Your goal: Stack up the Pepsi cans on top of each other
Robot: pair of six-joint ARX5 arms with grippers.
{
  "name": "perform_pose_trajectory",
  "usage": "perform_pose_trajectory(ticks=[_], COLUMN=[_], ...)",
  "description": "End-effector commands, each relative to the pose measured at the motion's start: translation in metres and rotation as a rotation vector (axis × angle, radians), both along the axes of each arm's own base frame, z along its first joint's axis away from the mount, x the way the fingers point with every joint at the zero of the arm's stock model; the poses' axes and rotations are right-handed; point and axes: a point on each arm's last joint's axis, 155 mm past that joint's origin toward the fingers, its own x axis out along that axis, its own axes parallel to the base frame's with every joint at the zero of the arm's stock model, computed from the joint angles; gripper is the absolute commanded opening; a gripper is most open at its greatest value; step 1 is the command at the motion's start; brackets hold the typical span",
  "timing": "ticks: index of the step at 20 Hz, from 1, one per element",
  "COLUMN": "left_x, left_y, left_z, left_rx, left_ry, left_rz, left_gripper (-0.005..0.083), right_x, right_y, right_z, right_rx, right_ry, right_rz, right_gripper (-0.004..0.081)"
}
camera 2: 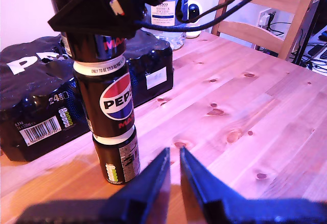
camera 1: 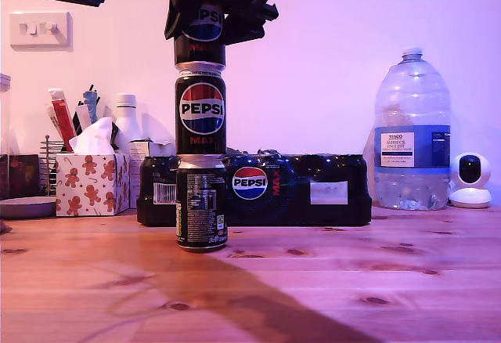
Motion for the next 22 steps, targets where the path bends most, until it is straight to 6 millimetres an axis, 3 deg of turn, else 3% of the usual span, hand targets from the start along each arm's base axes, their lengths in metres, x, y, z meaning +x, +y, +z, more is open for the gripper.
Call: perform_pose_trajectory(ticks=[1,5,8,11,22], left_x=[-0.0009,-0.0009,-0.0009,-0.0009,-0.0011], left_y=[-0.0006,-0.0006,-0.0006,-0.0006,-0.0005], left_z=[-0.0116,-0.0118,-0.0118,-0.0118,-0.0122], left_rx=[0.014,0.015,0.020,0.020,0.021], left_ry=[0.016,0.017,0.012,0.012,0.013], left_rz=[-0.005,-0.005,-0.007,-0.007,-0.007], left_gripper=[0.0044,0.0044,0.0044,0.0044,0.0044], right_x=[0.0010,0.0003,-0.0015,-0.0042,-0.0043], right_y=[0.0060,0.0055,0.0070,0.0105,0.0112], right_z=[0.0144,0.0123,0.0114,0.0121,0.0172], right_rx=[0.020,0.019,0.017,0.020,0.025], right_ry=[-0.033,-0.020,-0.017,-0.018,-0.032], right_rz=[0.007,0.004,0.011,0.021,0.026], right_gripper=[0.0406,0.0408,0.0552,0.0603,0.0630])
